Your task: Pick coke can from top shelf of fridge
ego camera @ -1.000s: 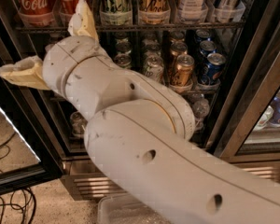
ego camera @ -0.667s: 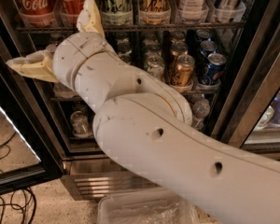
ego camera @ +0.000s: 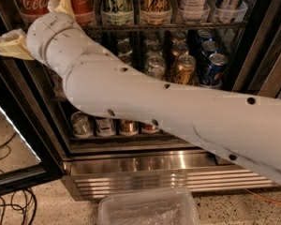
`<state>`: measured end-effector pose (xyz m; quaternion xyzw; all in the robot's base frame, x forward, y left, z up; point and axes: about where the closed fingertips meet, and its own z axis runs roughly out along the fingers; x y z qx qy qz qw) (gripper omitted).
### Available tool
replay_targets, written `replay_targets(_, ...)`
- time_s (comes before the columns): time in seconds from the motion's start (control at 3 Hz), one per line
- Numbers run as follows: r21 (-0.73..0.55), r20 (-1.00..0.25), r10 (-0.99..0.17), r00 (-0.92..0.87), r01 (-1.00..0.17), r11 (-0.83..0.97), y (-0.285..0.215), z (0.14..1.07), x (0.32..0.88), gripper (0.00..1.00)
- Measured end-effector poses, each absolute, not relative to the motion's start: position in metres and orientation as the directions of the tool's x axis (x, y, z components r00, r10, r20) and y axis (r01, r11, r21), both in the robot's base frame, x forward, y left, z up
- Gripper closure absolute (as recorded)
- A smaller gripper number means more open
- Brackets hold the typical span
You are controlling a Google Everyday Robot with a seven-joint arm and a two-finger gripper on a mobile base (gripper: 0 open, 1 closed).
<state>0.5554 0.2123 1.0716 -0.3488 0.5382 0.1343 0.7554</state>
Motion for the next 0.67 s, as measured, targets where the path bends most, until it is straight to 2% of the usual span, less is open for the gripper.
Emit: replay_targets(0.67,-0.374,-0.911,-0.176,0.373,-0.566,0.735,0.2105,1.0704,0.5503,0.00)
